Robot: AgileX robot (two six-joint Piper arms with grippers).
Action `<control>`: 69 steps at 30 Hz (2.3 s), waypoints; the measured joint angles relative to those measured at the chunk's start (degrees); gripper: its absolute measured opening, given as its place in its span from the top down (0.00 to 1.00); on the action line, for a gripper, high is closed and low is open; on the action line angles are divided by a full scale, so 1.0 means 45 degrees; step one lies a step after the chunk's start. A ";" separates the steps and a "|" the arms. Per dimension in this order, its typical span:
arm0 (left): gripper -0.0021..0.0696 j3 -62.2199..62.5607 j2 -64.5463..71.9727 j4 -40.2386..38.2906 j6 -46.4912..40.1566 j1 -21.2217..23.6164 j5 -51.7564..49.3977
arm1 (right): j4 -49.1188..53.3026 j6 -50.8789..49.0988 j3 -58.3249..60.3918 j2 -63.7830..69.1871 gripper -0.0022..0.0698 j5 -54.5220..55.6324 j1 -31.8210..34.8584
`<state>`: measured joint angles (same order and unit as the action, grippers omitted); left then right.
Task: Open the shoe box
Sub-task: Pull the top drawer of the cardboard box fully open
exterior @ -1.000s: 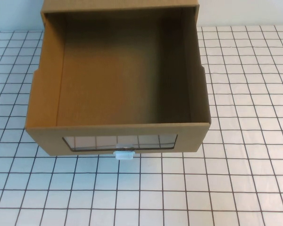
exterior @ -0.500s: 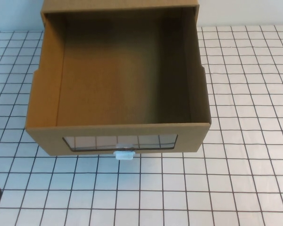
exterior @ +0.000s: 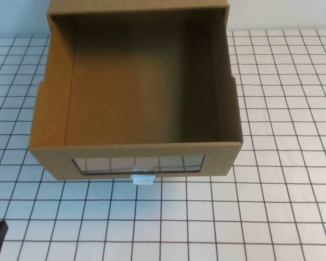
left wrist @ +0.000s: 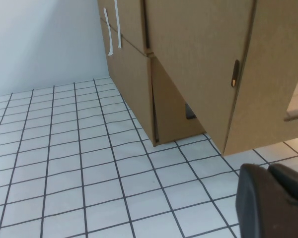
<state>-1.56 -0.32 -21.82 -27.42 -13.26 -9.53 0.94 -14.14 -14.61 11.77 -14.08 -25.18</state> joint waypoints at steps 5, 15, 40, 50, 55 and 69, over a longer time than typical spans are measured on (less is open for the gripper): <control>0.97 0.0000 0.0000 0.0000 0.0000 0.0000 0.0000 | 0.0070 0.0000 0.0000 0.0000 0.99 0.0051 0.0000; 0.97 0.0000 0.0000 0.0000 0.0000 0.0000 -0.0019 | 0.1147 0.0009 0.0649 -0.0211 0.99 0.0772 0.3290; 0.97 0.0000 0.0000 0.0000 0.0000 0.0000 -0.0187 | 0.1177 0.0029 0.3542 -0.2743 0.99 -0.1404 0.5202; 0.97 0.0000 0.0000 0.0000 0.0000 0.0000 -0.0239 | 0.1177 0.0029 0.3542 -0.2743 0.99 -0.1412 0.5202; 0.97 0.0000 0.0000 0.0000 0.0000 0.0000 -0.0239 | 0.1154 0.0029 0.3542 -0.2748 0.99 -0.1412 0.5202; 0.97 0.0000 0.0000 0.0639 -0.0050 0.0000 0.0163 | 0.1130 0.0029 0.3542 -0.2769 0.99 -0.1412 0.5202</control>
<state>-1.56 -0.32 -18.95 -27.65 -13.26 -8.79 6.02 -14.01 1.33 -0.69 -20.44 -1.77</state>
